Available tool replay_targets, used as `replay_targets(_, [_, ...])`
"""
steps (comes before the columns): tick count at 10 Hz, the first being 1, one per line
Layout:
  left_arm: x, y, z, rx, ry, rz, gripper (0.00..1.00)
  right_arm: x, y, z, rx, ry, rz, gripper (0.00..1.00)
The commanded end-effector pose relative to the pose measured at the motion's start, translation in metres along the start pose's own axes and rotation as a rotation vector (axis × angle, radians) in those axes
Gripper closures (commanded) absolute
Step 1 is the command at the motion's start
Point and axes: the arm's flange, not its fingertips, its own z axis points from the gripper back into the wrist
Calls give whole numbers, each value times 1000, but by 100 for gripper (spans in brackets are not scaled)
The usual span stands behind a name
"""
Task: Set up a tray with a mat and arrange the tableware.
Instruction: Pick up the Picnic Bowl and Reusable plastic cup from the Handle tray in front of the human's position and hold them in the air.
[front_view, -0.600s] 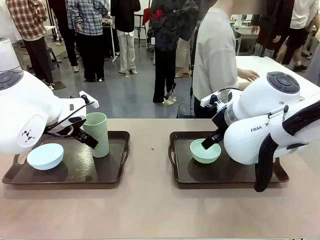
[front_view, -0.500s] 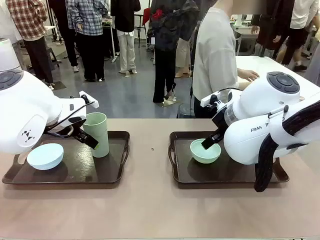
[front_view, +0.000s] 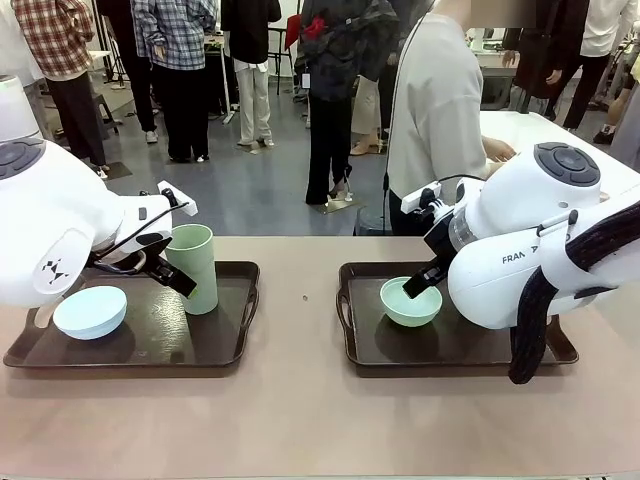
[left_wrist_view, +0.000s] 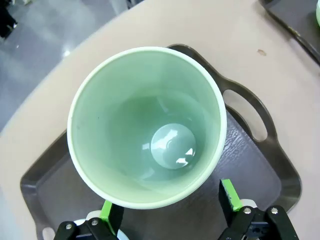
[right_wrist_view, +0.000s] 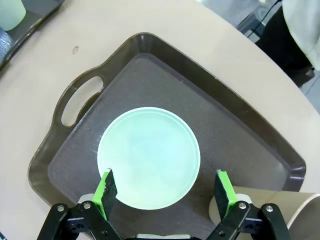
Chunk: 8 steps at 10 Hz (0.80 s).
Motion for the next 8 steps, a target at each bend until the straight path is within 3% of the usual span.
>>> replay_targets(1, [0, 0, 0, 0, 0, -1, 0, 0, 0, 0, 0, 0, 0, 0])
replay_targets(8, [0, 0, 0, 0, 0, -1, 0, 0, 0, 0, 0, 0, 0, 0])
